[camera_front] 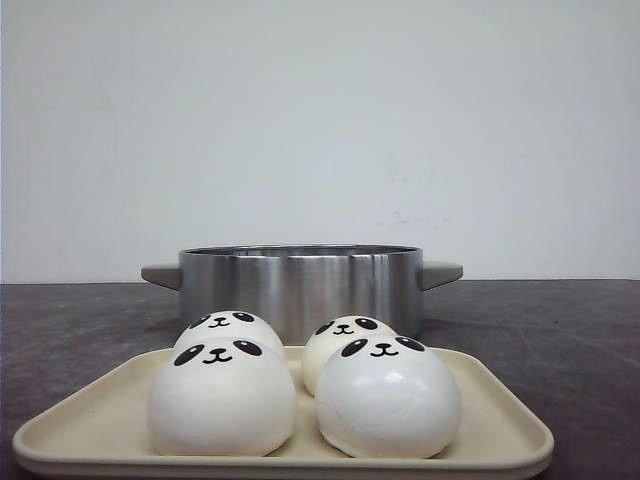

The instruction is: Steam buns

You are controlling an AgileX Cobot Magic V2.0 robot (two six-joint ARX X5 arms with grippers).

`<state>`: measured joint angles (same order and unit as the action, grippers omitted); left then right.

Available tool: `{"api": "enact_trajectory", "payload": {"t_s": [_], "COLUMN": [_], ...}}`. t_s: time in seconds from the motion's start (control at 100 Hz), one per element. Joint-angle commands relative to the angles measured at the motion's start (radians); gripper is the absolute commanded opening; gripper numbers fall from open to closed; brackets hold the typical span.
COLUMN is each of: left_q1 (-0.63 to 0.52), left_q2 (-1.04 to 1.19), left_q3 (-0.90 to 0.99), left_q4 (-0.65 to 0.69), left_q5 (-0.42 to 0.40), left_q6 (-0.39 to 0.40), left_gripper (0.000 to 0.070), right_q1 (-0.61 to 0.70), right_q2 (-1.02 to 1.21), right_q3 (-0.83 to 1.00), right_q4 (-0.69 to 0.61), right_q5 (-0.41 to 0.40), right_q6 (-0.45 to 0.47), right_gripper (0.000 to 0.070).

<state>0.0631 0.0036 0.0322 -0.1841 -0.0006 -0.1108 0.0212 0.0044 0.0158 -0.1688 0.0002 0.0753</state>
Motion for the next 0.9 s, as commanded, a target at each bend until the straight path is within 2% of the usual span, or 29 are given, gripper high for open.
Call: {"api": "enact_trajectory", "payload": {"t_s": [0.0, 0.18, 0.25, 0.36, 0.41, 0.49, 0.54, 0.62, 0.75, 0.83, 0.89], "left_q1": [0.002, 0.002, 0.002, 0.002, 0.002, 0.002, 0.002, 0.002, -0.002, -0.020, -0.031], "left_q2": [0.000, 0.000, 0.000, 0.000, 0.000, 0.002, 0.012, 0.053, 0.190, 0.288, 0.345], "left_q3": [-0.018, -0.018, -0.014, 0.010, 0.034, 0.087, 0.127, 0.227, 0.450, 0.594, 0.677], "left_q4": [-0.004, -0.003, -0.004, -0.013, -0.008, -0.003, -0.005, -0.023, -0.129, -0.219, -0.277], "left_q5": [0.000, 0.002, 0.006, 0.016, 0.048, 0.123, 0.170, 0.249, 0.334, 0.339, 0.339], "left_q6": [0.013, -0.002, -0.096, -0.292, -0.385, -0.438, -0.435, -0.412, -0.340, -0.254, -0.183], "left_gripper": [0.0017, 0.0017, 0.0017, 0.0015, 0.0013, 0.0013, 0.0014, 0.0015, 0.0015, 0.0014, 0.0014], "right_q1": [0.003, 0.003, 0.003, 0.003, 0.003, 0.003, 0.003, 0.003, 0.003, 0.003, 0.003], "right_q2": [-0.001, -0.001, -0.001, -0.001, -0.001, 0.000, 0.001, 0.034, 0.170, 0.270, 0.322], "right_q3": [-0.003, -0.003, -0.002, 0.001, 0.011, 0.054, 0.109, 0.239, 0.511, 0.669, 0.747], "right_q4": [0.013, 0.037, 0.085, 0.182, 0.245, 0.286, 0.274, 0.198, -0.068, -0.230, -0.305], "right_q5": [0.000, -0.003, -0.012, -0.069, -0.095, -0.136, -0.169, -0.217, -0.233, -0.248, -0.248], "right_q6": [-0.006, 0.017, 0.095, 0.240, 0.317, 0.422, 0.451, 0.429, 0.280, 0.188, 0.157], "right_gripper": [0.0007, 0.0007, 0.0007, 0.0007, 0.0007, 0.0006, 0.0006, 0.0006, 0.0006, 0.0006, 0.0006]}}
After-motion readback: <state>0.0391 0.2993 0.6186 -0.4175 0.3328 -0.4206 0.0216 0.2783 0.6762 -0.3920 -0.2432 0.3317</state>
